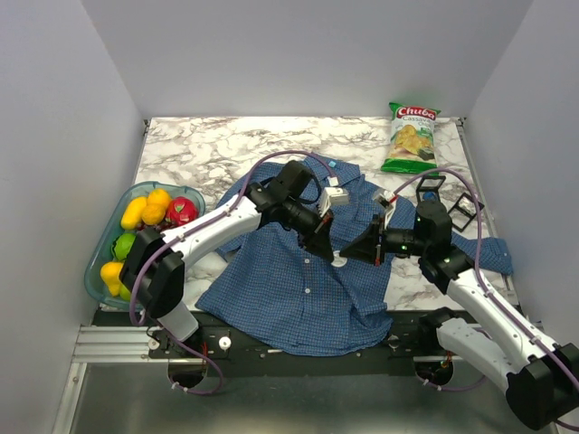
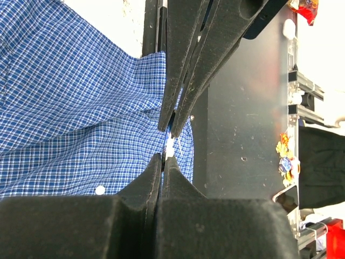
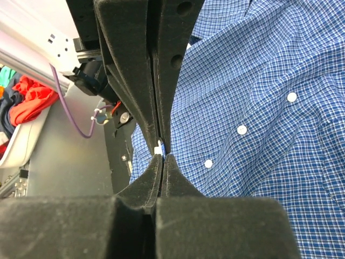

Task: Pin the brooch onto the clothing
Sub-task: Adjust the brooch.

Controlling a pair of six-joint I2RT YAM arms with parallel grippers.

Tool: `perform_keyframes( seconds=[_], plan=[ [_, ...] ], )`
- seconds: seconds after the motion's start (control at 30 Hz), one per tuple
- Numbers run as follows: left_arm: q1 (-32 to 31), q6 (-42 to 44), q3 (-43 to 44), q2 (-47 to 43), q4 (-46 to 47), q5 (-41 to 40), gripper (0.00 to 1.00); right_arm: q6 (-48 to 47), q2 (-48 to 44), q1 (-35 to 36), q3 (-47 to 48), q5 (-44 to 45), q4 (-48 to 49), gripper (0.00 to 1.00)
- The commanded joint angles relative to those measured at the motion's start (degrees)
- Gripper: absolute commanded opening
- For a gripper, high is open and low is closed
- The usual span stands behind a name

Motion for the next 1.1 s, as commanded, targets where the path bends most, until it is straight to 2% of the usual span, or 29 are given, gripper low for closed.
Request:
perform_keyframes(
  seconds=[0.0, 0.03, 0.13, 0.27, 0.4, 0.57, 0.9, 1.07],
  plan=[
    [0.04, -2.74, -3.07, -4.87, 7.63, 3.14, 0.15, -0.58, -2.38, 0.63, 0.66, 0.84, 0.47, 0.01],
    [0.65, -4.31, -4.04, -5.4, 8.94, 3.06, 0.28, -0.4, -3.17, 0.55, 0.66, 1.54, 0.47, 0.01],
    [2.31, -8.09, -8.52, -8.39, 15.53, 2.27, 0.5, 0.74, -5.46, 0.63, 0.57, 3.92, -1.18, 0.0],
    [3.64, -12.14, -13.63, -11.64, 24.14, 2.44, 0.62, 1.36, -5.64, 0.63, 1.44, 3.23, -1.38, 0.01],
    [3.64, -13.99, -16.0, -13.93, 27.32, 1.13, 0.63, 1.62, -4.77, 0.63, 1.88, 1.56, -1.37, 0.01],
    [3.64, -18.12, -18.47, -14.99, 34.77, -1.51, 0.55, 1.88, -4.59, 0.63, 2.24, 0.32, -0.76, 0.01],
    [3.2, -18.74, -18.47, -13.41, 35.06, -1.25, 0.44, 2.59, -4.5, 0.55, 2.15, -0.73, -0.32, 0.01],
    [2.68, -17.43, -18.29, -12.44, 33.05, -1.16, 0.44, 2.94, -4.59, 0.63, 2.24, -0.73, -0.23, 0.01]
  ],
)
